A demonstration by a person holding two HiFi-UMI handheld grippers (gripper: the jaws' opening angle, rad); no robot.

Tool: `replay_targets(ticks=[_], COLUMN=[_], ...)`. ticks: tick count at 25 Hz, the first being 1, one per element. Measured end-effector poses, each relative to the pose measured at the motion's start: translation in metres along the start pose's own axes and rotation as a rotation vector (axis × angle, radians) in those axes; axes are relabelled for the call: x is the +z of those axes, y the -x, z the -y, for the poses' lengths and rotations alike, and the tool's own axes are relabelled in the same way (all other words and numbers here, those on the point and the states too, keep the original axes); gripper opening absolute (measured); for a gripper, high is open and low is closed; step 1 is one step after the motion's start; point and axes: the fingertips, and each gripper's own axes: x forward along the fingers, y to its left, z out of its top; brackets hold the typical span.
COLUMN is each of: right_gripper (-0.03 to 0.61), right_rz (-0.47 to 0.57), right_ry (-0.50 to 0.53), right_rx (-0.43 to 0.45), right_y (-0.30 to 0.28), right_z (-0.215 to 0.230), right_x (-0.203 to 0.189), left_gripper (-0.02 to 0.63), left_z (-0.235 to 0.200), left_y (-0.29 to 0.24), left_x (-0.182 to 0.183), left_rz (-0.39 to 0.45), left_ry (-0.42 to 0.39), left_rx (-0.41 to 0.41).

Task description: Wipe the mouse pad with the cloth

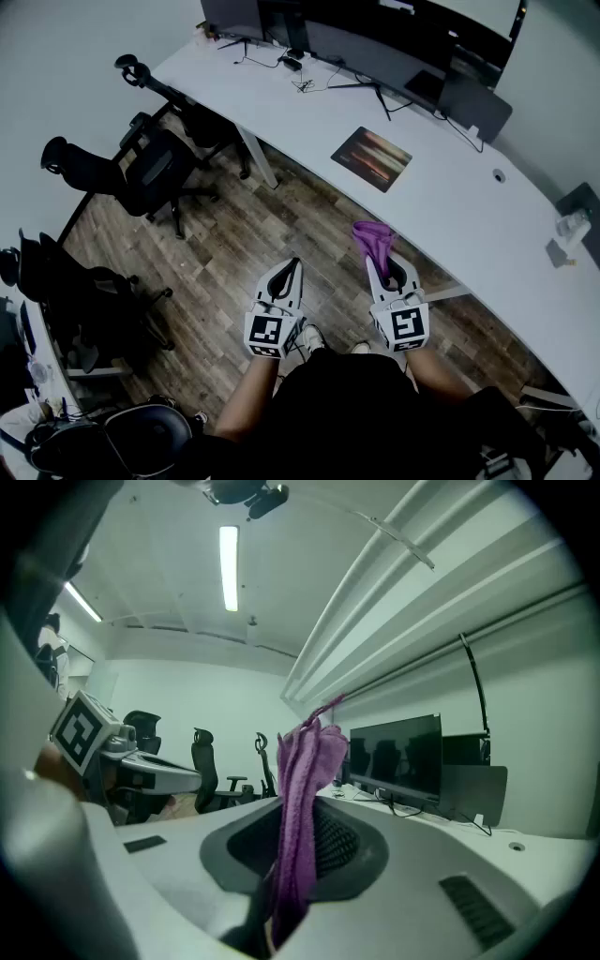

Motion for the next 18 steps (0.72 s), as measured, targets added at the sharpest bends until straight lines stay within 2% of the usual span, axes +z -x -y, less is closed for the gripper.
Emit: replay_targets(ticks=[11, 18], right_gripper=[0.066, 0.067], right_rz=[-0.026, 0.015], right_ry=[-0.023, -0.019], right_rx=[0.015, 0.003], right_y=[-0.028, -0.052], right_z=[-0.014, -0.02], right_x=[-0.004, 0.006], left_gripper=[0.021, 0.021], left_z=[-0.032, -0.058], left_y=[-0.004, -0.005], left_x=[0.003, 0.003], left_rz=[0.002, 0.01], left_ry=[-0.001, 0.007], left_rx=[0.016, 0.026])
